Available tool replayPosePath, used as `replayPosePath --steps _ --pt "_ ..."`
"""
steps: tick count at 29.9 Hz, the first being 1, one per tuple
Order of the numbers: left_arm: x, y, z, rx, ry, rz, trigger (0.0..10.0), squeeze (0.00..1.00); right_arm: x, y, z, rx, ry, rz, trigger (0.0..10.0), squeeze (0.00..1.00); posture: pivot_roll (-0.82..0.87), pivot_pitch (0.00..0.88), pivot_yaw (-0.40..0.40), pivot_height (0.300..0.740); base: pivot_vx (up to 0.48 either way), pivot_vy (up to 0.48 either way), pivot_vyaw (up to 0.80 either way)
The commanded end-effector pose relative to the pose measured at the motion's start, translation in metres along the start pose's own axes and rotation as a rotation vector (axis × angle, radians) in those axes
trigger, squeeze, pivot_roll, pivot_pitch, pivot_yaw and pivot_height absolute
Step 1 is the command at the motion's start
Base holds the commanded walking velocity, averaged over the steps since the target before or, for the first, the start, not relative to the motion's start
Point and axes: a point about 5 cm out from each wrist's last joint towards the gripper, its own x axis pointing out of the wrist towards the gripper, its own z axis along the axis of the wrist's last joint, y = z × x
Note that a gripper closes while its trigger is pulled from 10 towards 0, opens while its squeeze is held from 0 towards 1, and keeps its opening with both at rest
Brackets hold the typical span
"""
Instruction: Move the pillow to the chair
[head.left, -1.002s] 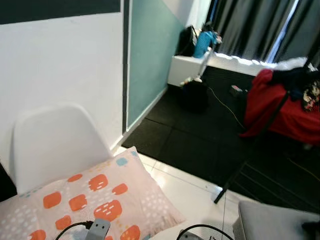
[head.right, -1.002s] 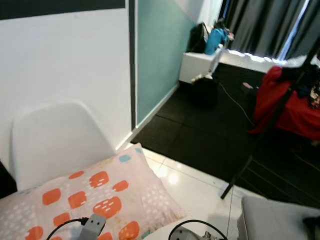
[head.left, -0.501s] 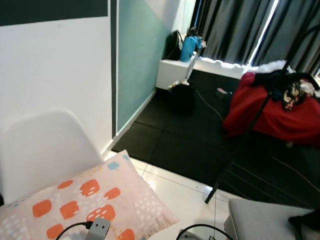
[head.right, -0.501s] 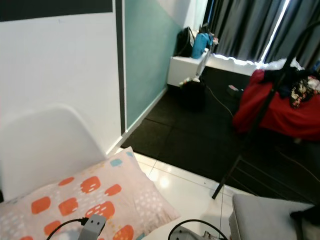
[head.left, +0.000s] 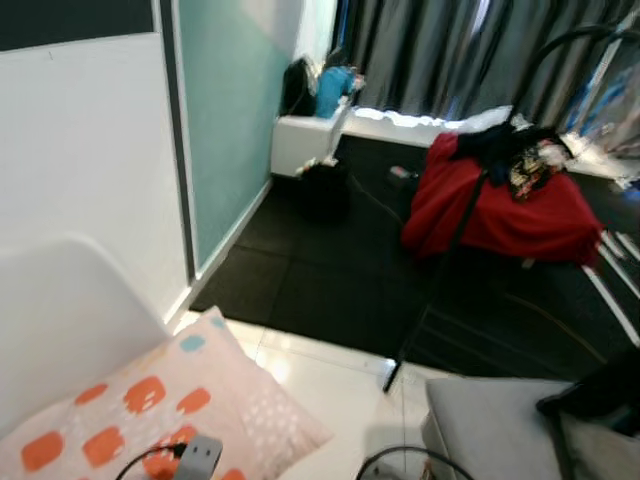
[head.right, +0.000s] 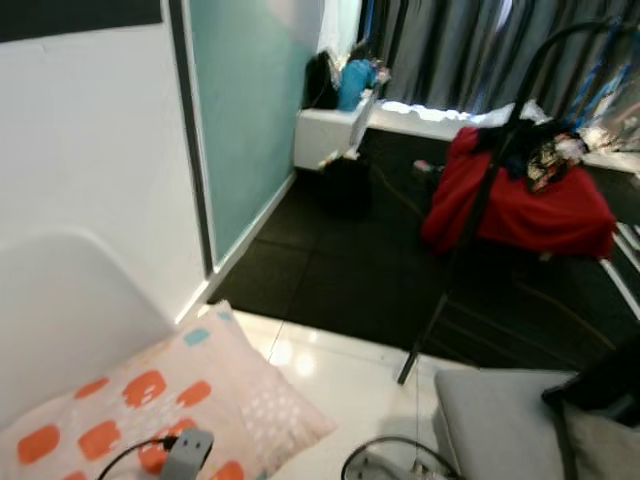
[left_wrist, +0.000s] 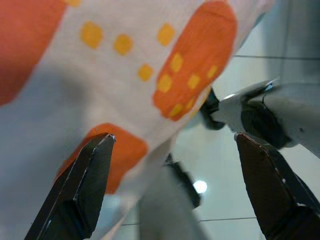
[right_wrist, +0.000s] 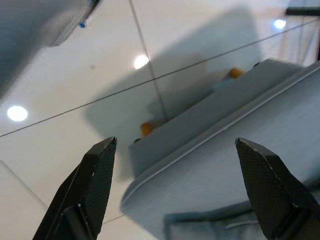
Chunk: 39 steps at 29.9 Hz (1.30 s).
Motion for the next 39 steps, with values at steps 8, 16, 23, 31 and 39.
replayPosePath --steps 8,16,23,31,39 --pt "0.001 -0.004 0.003 -0.007 -0.008 -0.017 10.0 0.00 -0.001 -0.004 -0.002 0.011 0.005 -0.019 10.0 0.00 -0.11 0.000 -0.099 0.723 0.000 0.000 -0.52" --pt "0.001 -0.004 0.002 0.007 -0.008 -0.008 10.0 0.00 -0.001 -0.004 -0.003 0.009 0.006 -0.023 10.0 0.00 -0.11 0.000 -0.101 0.723 0.000 0.000 -0.52" --pt "0.000 0.001 0.002 0.030 -0.021 0.060 10.0 0.00 0.000 -0.003 -0.004 0.234 -0.082 -0.089 10.0 0.00 -0.11 0.000 -0.094 0.723 0.000 0.000 -0.55" --pt "-0.001 0.009 0.006 0.034 -0.075 0.157 10.0 0.00 0.002 0.008 -0.004 0.825 -0.256 -0.114 10.0 0.00 -0.11 0.000 -0.082 0.723 0.000 0.000 -0.59" --pt "-0.002 0.009 0.009 -0.022 -0.148 0.154 10.0 0.00 0.000 0.007 0.003 0.938 -0.393 -0.132 10.0 0.00 -0.12 0.005 -0.075 0.723 0.000 0.000 -0.59"
